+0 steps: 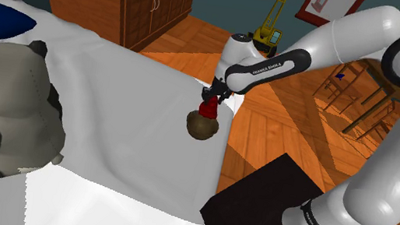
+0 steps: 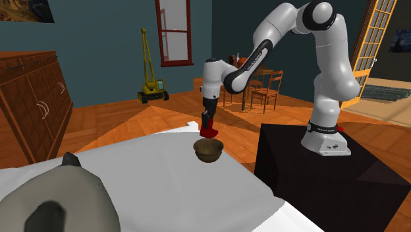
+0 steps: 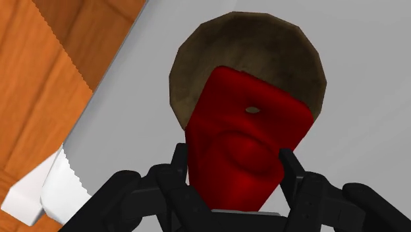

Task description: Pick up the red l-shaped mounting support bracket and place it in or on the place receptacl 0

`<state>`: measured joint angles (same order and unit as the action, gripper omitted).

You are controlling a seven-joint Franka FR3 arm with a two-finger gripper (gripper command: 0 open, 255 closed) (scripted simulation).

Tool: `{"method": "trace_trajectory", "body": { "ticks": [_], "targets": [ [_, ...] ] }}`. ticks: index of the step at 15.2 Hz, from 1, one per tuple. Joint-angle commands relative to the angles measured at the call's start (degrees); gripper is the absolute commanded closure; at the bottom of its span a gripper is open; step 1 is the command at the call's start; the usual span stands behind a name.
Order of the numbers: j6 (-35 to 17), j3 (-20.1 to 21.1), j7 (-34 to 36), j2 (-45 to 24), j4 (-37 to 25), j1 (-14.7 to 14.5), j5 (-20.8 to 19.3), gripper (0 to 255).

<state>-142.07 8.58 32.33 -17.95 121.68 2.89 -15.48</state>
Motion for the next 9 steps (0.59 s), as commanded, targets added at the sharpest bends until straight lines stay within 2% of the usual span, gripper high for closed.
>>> {"method": "trace_trajectory", "body": {
  "ticks": [1, 9],
  "targets": [
    [-1.27, -0.23, 0.46, -0.81, 0.46, -0.12, -0.52, 255],
    [-6.01, -1.51, 2.61, -5.73, 0.43, -0.95, -2.88, 255]
  ]
}}
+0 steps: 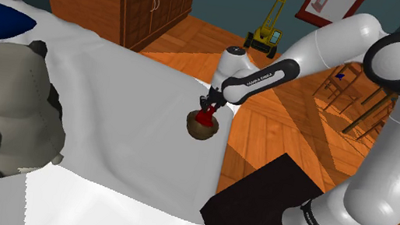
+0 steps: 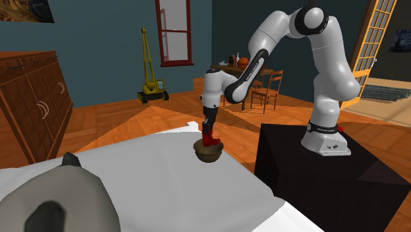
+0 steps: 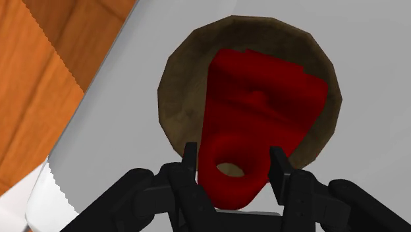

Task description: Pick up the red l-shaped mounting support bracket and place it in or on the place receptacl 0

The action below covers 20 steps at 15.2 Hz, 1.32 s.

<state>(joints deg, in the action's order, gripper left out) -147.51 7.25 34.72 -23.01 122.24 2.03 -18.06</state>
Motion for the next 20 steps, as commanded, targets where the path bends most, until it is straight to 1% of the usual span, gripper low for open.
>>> {"method": "trace_trajectory", "body": {
  "ticks": [1, 4, 11, 12, 17, 20],
  "targets": [
    [-1.14, -0.37, 0.49, -1.32, -0.19, -0.21, -0.58, 255],
    [-2.57, -0.87, 1.17, -2.98, -0.4, -0.56, -1.31, 255],
    [-2.57, -0.87, 1.17, -2.98, -0.4, -0.56, -1.31, 255],
    [-2.57, -0.87, 1.17, -2.99, -0.4, -0.56, -1.31, 0],
    [-2.57, -0.87, 1.17, -2.99, -0.4, -0.56, -1.31, 0],
    [1.58, 0.63, -0.26, 2.1, 0.49, 0.05, 0.74, 0]
  ]
}}
